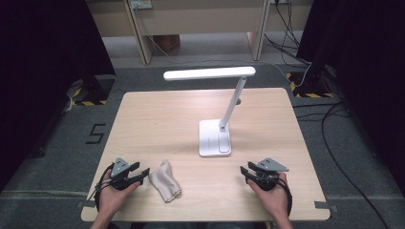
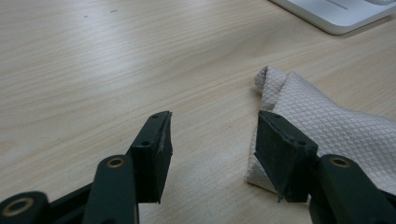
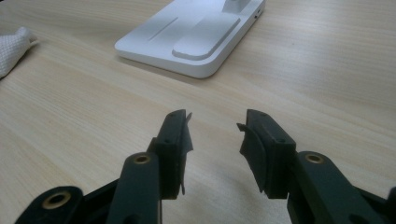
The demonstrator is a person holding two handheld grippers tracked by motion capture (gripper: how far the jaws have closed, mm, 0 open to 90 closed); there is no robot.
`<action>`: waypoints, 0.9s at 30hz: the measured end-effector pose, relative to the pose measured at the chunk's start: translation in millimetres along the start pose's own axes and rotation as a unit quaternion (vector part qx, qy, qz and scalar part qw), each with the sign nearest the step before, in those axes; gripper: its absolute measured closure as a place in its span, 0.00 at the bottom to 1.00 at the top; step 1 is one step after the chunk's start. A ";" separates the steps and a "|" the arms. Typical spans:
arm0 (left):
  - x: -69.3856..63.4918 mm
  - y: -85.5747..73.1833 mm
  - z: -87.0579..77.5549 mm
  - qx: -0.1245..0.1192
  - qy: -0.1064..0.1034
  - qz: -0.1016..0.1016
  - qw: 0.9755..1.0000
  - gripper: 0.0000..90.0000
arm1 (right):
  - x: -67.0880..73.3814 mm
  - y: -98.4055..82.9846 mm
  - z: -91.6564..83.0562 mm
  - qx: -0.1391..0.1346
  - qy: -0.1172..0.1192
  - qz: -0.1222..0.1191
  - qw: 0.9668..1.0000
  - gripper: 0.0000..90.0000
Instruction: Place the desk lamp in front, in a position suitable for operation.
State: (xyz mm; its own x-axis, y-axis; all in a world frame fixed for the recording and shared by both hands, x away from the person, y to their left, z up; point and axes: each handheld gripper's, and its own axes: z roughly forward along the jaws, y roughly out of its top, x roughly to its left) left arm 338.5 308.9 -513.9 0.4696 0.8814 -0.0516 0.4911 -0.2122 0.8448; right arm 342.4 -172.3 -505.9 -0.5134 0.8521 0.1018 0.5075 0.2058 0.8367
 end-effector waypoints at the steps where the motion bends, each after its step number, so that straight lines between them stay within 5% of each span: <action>1: 0.0 0.0 0.0 0.000 0.000 0.000 1.000 0.50 | 0.0 0.0 0.0 0.000 0.000 0.000 1.000 0.66; 14: -2.2 13.5 -3.1 -0.018 -0.008 0.002 1.000 0.49 | -0.3 20.3 4.9 -0.009 -0.011 -0.019 1.000 0.63; 27: -17.0 34.2 9.1 -0.010 -0.038 0.027 0.999 0.49 | -12.3 78.6 30.0 -0.034 -0.035 -0.027 0.998 0.61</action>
State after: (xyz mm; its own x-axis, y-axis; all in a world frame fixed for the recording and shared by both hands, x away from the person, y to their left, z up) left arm 354.1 282.8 -489.0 0.5497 0.8341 -0.0455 0.4497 -0.2497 0.8576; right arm 409.3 -152.2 -457.5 -0.4880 0.8726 0.0207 0.4308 0.2201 0.8752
